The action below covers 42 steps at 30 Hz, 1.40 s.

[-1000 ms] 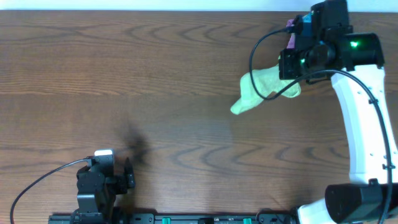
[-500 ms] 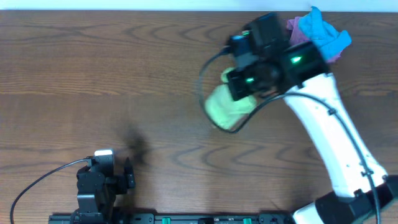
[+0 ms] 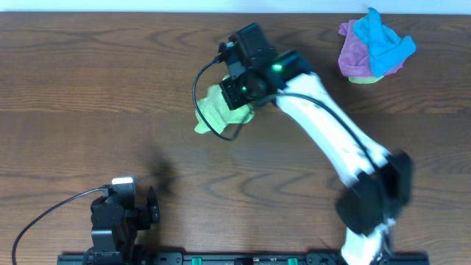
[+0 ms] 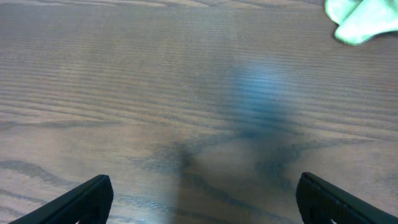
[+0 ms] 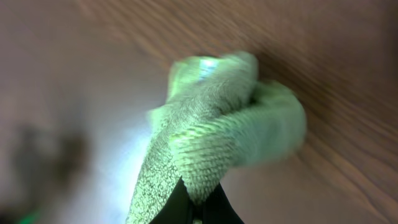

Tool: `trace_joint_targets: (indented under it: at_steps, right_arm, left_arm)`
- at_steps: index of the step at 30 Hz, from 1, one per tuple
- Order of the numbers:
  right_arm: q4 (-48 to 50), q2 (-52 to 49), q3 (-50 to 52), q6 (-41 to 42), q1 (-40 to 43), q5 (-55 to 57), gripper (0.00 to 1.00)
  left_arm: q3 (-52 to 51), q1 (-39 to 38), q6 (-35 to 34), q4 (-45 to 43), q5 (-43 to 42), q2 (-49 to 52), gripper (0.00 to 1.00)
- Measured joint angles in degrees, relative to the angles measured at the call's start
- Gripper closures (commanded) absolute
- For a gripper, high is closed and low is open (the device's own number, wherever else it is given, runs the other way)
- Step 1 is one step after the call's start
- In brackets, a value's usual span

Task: Fold the cloth
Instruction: 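Carry the green cloth left and lay it on the table center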

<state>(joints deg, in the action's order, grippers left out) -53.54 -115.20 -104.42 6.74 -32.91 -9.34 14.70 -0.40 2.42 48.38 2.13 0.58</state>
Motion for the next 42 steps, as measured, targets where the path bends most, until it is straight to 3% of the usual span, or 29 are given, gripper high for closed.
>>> trace_joint_targets:
  at_steps: [5, 6, 7, 10, 12, 14, 21, 29, 42]
  right_arm:
    - [2.01, -9.66, 0.26, 1.29, 3.50, 9.81, 0.89]
    - [2.73, -10.51, 0.28, 2.01, 5.33, 12.50, 0.75]
    - [3.30, -10.58, 0.28, 2.97, 6.86, 14.12, 0.67]
    - [4.00, -10.10, 0.26, 4.63, 11.47, 17.14, 0.57]
    - [3.30, -9.88, 0.24, 5.55, 14.62, 18.49, 0.41]
    - [2.21, -9.88, 0.24, 6.54, 16.90, 19.54, 0.37]
    - [1.03, -7.32, 0.24, 4.20, 17.22, 14.16, 0.35]
    - [-6.99, 1.03, -0.15, -1.18, 10.99, 3.28, 0.36]
    - [-5.75, -5.33, -0.15, -3.80, -1.46, 3.80, 0.33]
  left_arm:
    - [0.00, 0.00, 0.00, 0.00, 0.00, 0.00, 0.04]
    - [0.00, 0.00, 0.00, -0.02, 0.00, 0.00, 0.05]
    - [0.00, 0.00, 0.00, 0.00, 0.00, 0.00, 0.05]
    - [0.00, 0.00, 0.00, 0.00, 0.00, 0.00, 0.05]
    - [0.00, 0.00, 0.00, 0.00, 0.00, 0.00, 0.05]
    - [0.00, 0.00, 0.00, -0.02, 0.00, 0.00, 0.04]
    - [0.00, 0.00, 0.02, -0.07, -0.50, 0.00, 0.05]
    - [-0.33, 0.00, 0.22, -1.60, -3.63, 0.00, 0.05]
    - [-0.44, 0.00, -0.94, -2.51, -6.23, 0.00, 0.05]
